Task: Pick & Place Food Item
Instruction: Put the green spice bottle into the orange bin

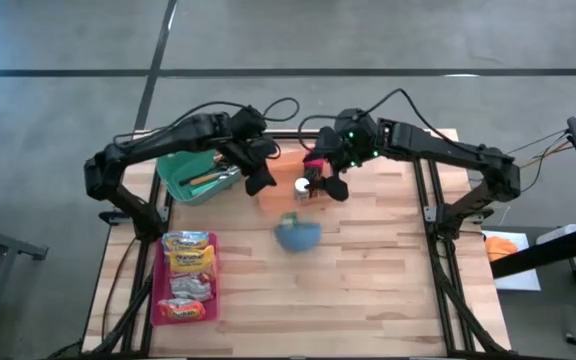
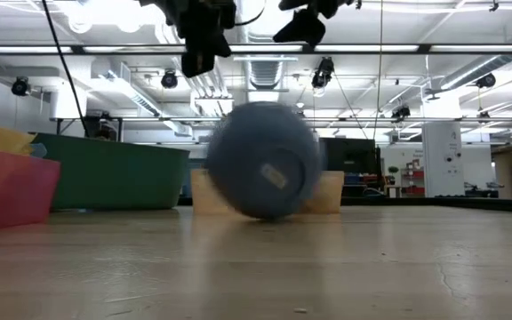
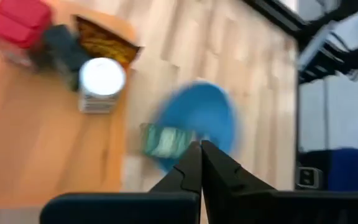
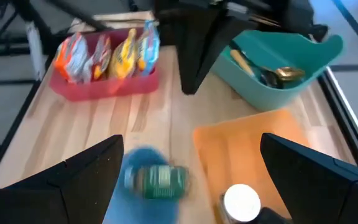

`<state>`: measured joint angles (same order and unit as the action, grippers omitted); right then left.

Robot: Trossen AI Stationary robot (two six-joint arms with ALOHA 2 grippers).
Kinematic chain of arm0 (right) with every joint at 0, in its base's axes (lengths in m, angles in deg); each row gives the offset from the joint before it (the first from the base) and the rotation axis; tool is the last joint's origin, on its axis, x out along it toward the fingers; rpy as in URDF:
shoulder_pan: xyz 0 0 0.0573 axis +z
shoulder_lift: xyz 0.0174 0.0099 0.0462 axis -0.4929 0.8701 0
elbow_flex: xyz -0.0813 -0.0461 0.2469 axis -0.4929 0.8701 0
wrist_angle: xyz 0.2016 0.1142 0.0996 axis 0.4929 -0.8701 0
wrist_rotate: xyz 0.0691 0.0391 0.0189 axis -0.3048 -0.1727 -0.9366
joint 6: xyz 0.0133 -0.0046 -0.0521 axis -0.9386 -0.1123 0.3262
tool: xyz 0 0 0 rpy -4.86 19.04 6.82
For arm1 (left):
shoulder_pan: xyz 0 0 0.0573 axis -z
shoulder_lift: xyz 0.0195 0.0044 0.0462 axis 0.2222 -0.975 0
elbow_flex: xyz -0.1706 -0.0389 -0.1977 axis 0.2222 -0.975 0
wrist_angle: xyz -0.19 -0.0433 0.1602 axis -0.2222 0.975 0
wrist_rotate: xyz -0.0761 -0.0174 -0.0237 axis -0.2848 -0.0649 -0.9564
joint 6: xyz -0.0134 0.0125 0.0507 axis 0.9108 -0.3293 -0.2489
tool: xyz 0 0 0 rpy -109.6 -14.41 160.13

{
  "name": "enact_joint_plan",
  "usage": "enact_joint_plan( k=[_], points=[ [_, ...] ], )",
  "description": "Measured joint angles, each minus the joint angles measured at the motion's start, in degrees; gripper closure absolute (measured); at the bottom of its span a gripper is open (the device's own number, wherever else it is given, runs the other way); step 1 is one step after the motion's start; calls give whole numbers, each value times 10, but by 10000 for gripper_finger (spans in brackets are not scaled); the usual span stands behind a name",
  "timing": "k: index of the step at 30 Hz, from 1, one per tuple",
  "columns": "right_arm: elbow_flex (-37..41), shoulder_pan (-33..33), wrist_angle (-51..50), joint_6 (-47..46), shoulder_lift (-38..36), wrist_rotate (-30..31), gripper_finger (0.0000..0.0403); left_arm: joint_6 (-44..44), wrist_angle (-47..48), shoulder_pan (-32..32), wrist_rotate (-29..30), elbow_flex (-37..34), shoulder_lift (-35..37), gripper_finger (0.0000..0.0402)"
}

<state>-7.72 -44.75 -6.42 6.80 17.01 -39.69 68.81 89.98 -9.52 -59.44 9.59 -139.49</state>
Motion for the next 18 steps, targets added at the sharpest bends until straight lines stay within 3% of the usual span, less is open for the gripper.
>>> enact_joint_plan(
  k=[18],
  points=[
    [5, 6, -54, -67, -26, -13, 28, -74, 31, -7, 13, -1, 0, 401]
  ],
)
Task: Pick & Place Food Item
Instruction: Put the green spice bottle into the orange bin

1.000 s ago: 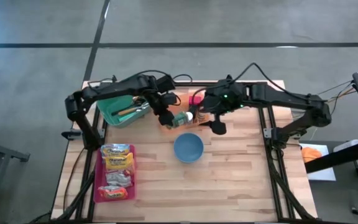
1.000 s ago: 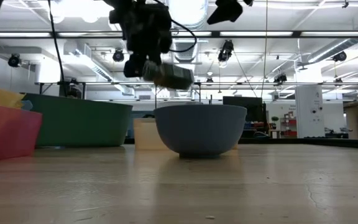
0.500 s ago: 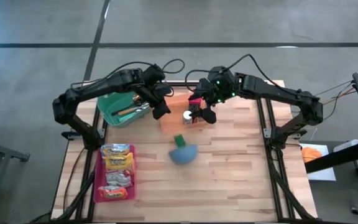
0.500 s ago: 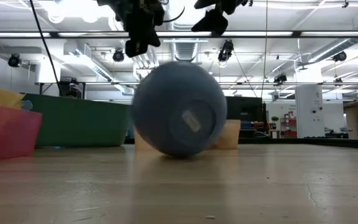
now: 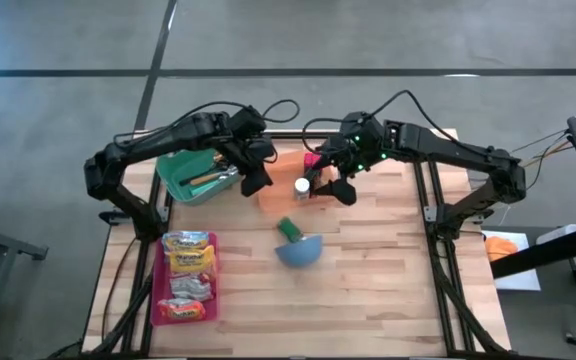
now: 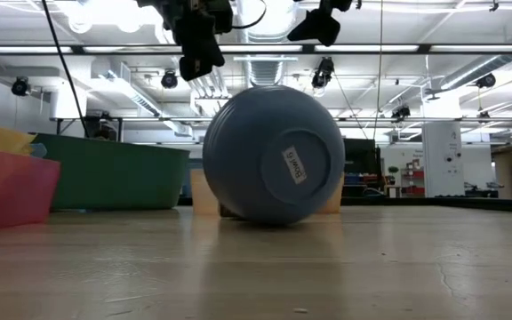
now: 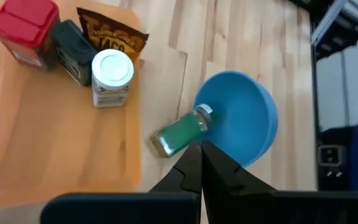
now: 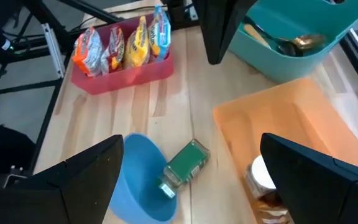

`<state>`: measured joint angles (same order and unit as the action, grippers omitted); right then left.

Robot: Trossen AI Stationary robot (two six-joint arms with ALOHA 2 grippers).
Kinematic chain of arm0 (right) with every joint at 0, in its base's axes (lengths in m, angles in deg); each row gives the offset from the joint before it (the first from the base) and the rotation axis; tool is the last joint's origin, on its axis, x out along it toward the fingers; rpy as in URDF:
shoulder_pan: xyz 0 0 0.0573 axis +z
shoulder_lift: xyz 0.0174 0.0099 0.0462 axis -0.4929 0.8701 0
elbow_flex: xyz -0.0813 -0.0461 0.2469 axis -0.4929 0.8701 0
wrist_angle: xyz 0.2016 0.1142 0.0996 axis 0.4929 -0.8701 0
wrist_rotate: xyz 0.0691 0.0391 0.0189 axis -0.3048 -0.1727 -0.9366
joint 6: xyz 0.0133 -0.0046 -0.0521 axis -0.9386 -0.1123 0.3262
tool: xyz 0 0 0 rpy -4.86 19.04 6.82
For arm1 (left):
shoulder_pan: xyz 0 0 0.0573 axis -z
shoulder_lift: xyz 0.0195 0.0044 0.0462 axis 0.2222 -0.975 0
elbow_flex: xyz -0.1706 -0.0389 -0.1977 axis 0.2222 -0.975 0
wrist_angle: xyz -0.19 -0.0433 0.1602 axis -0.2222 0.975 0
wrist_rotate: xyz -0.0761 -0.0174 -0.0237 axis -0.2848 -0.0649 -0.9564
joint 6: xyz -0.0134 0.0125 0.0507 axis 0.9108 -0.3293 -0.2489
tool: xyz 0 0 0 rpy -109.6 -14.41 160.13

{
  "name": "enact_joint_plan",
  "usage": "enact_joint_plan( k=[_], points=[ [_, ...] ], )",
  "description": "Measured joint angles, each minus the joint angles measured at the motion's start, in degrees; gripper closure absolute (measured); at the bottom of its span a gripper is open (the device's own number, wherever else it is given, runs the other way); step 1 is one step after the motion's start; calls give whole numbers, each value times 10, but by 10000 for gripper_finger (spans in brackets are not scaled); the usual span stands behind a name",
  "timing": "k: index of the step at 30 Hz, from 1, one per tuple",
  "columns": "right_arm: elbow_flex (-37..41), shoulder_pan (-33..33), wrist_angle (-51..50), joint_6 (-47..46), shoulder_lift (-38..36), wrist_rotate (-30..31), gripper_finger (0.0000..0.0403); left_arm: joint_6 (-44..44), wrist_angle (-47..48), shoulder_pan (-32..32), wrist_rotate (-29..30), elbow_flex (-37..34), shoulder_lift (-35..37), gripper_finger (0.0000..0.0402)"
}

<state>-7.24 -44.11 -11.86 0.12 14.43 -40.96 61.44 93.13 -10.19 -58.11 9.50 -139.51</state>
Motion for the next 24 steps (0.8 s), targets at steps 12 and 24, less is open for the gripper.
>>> enact_joint_plan(
  k=[12, 24],
  points=[
    [25, 22, 0, -44, -10, 2, 28, -123, -12, 57, 121, -41, -3, 367],
    [29, 46, -31, -97, -26, 39, 28, -39, -26, 61, 120, -73, 11, 275]
  ],
)
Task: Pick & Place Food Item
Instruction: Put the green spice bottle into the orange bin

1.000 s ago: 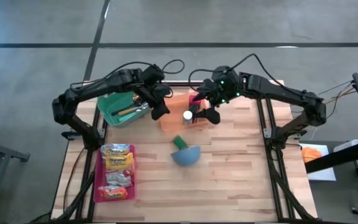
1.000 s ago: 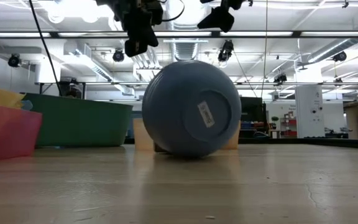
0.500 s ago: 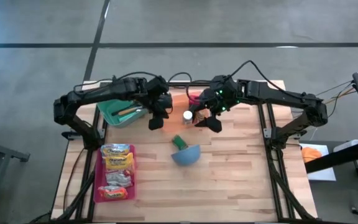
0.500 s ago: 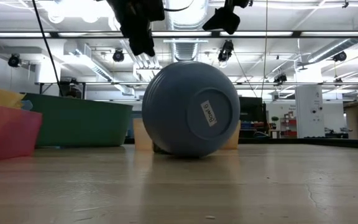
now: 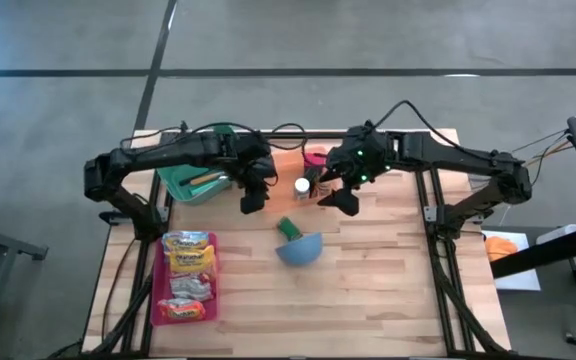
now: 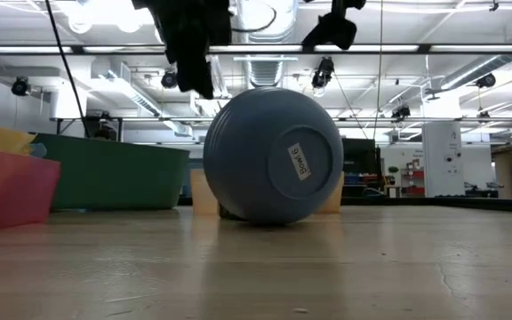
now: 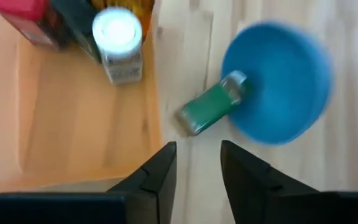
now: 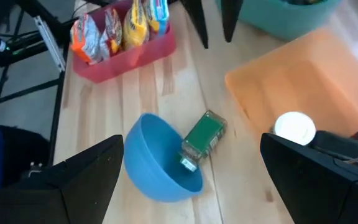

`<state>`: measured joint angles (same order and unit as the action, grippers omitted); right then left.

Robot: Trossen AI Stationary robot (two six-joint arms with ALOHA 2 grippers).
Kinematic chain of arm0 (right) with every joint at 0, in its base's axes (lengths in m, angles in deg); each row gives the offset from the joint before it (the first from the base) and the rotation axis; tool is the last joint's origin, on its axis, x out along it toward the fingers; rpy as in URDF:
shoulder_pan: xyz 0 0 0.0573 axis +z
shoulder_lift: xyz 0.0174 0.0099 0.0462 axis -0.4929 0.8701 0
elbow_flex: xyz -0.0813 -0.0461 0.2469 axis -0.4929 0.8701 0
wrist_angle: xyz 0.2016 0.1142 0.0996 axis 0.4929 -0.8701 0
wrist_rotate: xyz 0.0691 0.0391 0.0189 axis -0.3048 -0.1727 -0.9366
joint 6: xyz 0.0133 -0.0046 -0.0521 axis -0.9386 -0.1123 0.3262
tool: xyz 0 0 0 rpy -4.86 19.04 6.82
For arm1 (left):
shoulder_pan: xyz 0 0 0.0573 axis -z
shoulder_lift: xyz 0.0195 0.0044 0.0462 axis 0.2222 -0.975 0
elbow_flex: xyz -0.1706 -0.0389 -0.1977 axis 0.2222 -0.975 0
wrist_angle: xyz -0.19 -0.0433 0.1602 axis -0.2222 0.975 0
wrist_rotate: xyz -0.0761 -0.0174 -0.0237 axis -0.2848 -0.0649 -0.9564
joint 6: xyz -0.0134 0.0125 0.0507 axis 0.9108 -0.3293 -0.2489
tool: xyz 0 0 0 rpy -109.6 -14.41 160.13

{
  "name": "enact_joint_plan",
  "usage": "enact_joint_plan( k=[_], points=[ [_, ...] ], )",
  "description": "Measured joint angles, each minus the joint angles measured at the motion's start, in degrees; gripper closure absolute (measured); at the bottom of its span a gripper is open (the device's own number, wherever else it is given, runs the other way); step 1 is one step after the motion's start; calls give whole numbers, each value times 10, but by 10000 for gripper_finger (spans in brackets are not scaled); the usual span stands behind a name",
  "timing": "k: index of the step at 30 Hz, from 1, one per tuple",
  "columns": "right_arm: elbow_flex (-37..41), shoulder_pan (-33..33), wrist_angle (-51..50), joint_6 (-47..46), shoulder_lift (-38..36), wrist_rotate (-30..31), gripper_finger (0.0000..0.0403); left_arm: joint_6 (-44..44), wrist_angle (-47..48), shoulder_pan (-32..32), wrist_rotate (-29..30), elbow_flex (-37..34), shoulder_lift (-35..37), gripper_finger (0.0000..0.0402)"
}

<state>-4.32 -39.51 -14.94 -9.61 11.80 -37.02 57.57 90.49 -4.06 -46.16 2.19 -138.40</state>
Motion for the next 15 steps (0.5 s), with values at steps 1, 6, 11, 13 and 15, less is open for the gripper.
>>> enact_joint_plan(
  k=[1, 6, 11, 13, 15],
  points=[
    [0, 1, 0, 1, -10, 9, 28, 9, -5, -1, -2, 0, 13, 274],
    [9, 1, 8, -7, -96, 98, 28, 33, -97, -5, -4, -34, 105, 273],
    [58, 1, 43, -68, -205, 183, 28, 95, -231, -4, -6, -136, 207, 272],
    [87, 1, 92, -95, -241, 202, 28, 102, -294, -5, -7, -174, 238, 272],
    [112, 1, 136, -126, -262, 205, 28, 150, -331, -5, -6, -194, 254, 272]
  ],
)
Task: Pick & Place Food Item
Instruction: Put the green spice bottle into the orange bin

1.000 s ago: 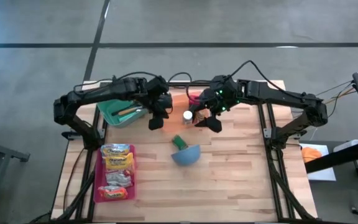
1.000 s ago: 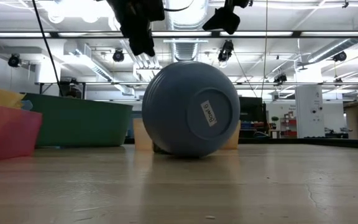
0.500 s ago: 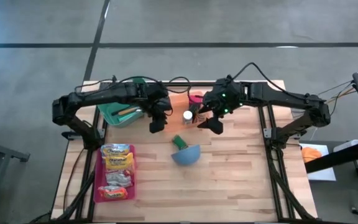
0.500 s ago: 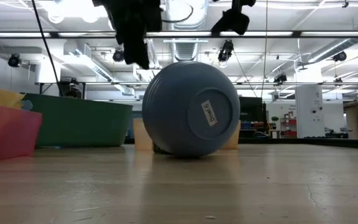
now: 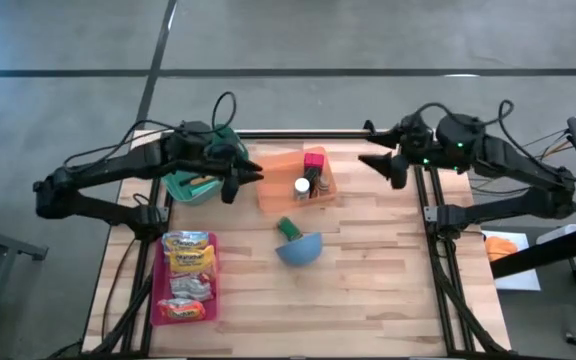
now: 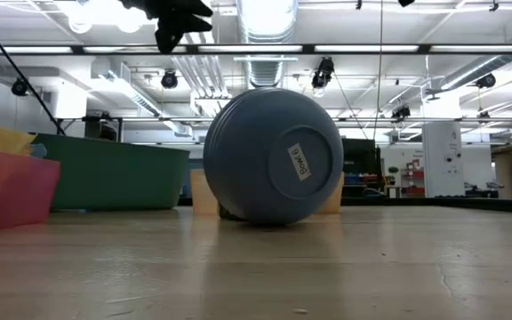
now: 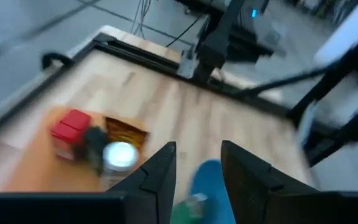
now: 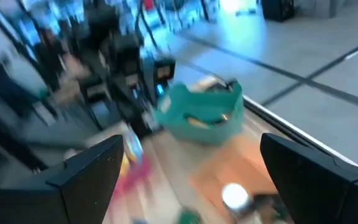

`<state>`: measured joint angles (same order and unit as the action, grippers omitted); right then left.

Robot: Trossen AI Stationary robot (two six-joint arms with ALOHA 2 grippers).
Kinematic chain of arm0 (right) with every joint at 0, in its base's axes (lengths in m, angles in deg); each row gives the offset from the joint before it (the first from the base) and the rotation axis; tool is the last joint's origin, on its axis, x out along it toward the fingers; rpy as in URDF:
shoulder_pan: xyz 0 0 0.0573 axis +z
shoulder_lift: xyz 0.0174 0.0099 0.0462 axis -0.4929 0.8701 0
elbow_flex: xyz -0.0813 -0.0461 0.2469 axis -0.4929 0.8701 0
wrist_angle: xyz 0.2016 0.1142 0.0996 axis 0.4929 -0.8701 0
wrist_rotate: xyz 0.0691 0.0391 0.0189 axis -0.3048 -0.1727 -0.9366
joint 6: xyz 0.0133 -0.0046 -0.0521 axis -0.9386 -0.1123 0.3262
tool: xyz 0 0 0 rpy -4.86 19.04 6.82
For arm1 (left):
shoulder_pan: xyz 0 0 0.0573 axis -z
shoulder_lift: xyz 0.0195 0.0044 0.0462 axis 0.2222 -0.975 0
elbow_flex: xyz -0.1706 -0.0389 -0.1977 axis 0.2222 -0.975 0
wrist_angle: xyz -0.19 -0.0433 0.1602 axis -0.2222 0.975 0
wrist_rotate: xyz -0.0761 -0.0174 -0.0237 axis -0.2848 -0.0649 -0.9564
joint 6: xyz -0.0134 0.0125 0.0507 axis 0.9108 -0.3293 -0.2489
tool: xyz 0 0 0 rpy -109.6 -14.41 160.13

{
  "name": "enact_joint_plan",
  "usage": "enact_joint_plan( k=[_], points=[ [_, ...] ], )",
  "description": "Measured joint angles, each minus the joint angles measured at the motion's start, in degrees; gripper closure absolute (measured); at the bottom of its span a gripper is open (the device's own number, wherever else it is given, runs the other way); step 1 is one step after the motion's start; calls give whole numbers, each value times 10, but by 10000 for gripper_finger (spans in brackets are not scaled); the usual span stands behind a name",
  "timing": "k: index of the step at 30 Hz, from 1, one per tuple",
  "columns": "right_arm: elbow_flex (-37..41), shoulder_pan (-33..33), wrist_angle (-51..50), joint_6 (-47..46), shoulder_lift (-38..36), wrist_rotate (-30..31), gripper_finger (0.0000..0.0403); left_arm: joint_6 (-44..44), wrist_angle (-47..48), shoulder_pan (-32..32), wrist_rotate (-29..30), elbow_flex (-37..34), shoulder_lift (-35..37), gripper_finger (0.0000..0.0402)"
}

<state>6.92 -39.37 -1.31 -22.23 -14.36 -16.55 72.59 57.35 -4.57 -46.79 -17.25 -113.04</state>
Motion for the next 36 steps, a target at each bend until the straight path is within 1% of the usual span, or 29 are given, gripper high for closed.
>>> enact_joint_plan(
  k=[2, 3, 5, 7, 8, 10, 12, 14, 17, 20, 22, 24, 26, 28, 30, 33, 36],
  points=[
    [15, 6, 46, -21, -5, 1, 28, 70, -2, -4, -5, 6, 0, 272],
    [19, 13, 60, -19, -4, 1, 28, 85, 9, -7, -4, 14, -2, 272],
    [29, 27, 66, 9, 6, 2, 28, 80, 34, -9, 9, 21, -9, 272],
    [42, 37, 66, 24, 15, 26, 28, 75, 66, -9, 30, 17, -23, 272],
    [48, 39, 66, 24, 20, 35, 28, 82, 81, -8, 29, 14, -35, 272],
    [56, 40, 69, 22, 30, 38, 28, 90, 87, -5, 1, 14, -55, 272],
    [57, 39, 82, 24, 41, 40, 28, 85, 86, -3, -43, 27, -65, 272],
    [57, 40, 92, 29, 47, 39, 28, 60, 83, 3, -74, 46, -75, 272],
    [51, 40, 86, 26, 52, 23, 28, 9, 121, 23, -80, 62, -99, 272],
    [57, 39, 67, 1, 65, -37, 28, -48, 171, 38, -91, 65, -128, 272],
    [62, 42, 48, -19, 79, -73, 28, -77, 182, 43, -90, 62, -154, 272],
    [70, 50, 44, -32, 90, -93, 28, -113, 195, 45, -80, 61, -182, 272],
    [82, 58, 51, -33, 94, -94, 28, -152, 190, 48, -65, 66, -202, 272],
    [94, 66, 79, -40, 96, -85, 28, -201, 191, 51, -42, 73, -221, 272],
    [106, 68, 84, -51, 93, -75, 28, -254, 189, 56, -19, 75, -240, 272],
    [117, 73, 95, -77, 88, -75, 28, -334, 191, 68, -9, 76, -267, 272],
    [122, 75, 97, -93, 79, -74, 28, -390, 182, 84, 5, 82, -286, 262]
  ],
)
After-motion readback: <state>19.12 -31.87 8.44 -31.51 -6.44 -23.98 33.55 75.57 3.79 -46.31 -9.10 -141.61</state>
